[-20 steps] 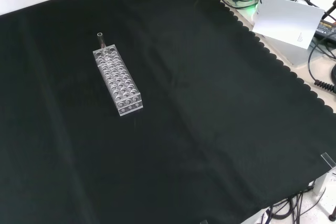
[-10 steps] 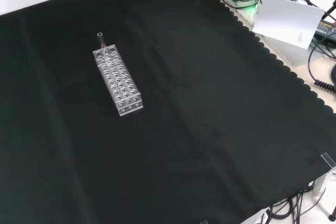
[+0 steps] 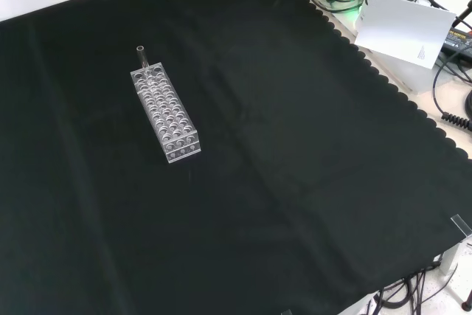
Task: Pick up the test tube.
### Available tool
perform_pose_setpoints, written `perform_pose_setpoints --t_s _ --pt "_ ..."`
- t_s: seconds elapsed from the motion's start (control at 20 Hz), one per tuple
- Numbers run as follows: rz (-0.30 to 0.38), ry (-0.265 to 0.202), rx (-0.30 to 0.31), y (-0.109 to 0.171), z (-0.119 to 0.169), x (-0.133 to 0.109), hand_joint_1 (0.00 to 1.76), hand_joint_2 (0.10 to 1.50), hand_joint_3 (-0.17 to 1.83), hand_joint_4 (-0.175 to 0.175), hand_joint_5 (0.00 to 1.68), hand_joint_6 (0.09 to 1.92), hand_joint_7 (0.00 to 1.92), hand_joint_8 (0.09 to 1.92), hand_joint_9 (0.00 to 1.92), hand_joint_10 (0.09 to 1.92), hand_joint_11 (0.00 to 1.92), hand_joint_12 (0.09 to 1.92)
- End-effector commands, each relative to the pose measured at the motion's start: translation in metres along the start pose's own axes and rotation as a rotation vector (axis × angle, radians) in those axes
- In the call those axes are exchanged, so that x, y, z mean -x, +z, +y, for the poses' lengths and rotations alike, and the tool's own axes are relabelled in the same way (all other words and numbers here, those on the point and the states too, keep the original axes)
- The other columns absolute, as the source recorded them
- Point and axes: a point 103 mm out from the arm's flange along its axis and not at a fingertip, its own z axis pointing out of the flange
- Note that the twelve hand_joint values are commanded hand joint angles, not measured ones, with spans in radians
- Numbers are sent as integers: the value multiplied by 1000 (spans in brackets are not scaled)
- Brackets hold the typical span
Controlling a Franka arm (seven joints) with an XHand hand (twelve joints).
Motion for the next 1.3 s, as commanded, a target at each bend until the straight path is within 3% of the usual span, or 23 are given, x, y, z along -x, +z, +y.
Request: perform_pose_setpoints --t_s 0.05,0.3,0.75,1.3 --pt "44 3 -78 26 44 12 769 784 499 -77 379 92 379 909 413 909 364 1486" --pt "60 12 -127 42 71 14 786 783 502 -81 392 100 412 914 440 906 378 1481" --pt "29 41 -196 75 117 23 822 776 519 -87 403 118 453 907 478 887 408 1462" --pt "-26 104 -239 100 151 45 858 767 537 -91 416 141 471 909 503 877 424 1454"
